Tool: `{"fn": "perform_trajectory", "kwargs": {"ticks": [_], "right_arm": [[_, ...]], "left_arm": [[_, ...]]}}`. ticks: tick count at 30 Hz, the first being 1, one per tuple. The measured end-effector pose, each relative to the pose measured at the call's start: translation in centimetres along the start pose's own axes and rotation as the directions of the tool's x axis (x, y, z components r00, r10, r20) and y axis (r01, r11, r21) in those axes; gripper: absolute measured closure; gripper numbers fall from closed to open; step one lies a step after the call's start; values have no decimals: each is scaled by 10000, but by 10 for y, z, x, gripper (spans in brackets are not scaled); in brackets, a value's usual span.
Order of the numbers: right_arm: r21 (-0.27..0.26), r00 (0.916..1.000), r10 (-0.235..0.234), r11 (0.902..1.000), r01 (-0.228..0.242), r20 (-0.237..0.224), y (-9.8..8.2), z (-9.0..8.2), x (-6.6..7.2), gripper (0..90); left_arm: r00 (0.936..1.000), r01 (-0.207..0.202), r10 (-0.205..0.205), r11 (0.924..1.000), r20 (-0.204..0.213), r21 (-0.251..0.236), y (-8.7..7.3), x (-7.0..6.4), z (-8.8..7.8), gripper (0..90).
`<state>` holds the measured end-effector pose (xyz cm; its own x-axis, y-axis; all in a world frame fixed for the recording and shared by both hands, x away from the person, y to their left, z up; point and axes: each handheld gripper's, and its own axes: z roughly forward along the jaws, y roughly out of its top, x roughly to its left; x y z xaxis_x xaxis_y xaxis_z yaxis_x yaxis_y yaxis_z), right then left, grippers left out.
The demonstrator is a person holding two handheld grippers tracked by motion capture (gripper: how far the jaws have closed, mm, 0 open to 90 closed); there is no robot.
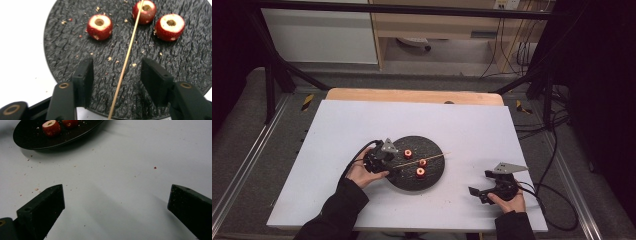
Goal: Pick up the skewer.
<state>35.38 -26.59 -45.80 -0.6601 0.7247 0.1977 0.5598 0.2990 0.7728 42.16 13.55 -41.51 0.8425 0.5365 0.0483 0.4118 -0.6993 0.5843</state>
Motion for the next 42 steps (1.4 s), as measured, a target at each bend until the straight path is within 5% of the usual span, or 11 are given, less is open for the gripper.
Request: {"fn": "perform_trajectory", "kwargs": {"ticks": [9,26,42], "right_arm": [[12,10000,-15,10000,15,-13,0,0,0,15],[86,10000,-43,10000,44,-62,0,1,0,15],[92,10000,-28,10000,29,-48,0,0,0,14]], "left_arm": [[9993,-308,297,9981,206,530,2,0,7,593],[9978,-644,631,9958,221,644,2,-2,7,815],[9975,-659,649,9971,276,374,2,-5,2,879]]}}
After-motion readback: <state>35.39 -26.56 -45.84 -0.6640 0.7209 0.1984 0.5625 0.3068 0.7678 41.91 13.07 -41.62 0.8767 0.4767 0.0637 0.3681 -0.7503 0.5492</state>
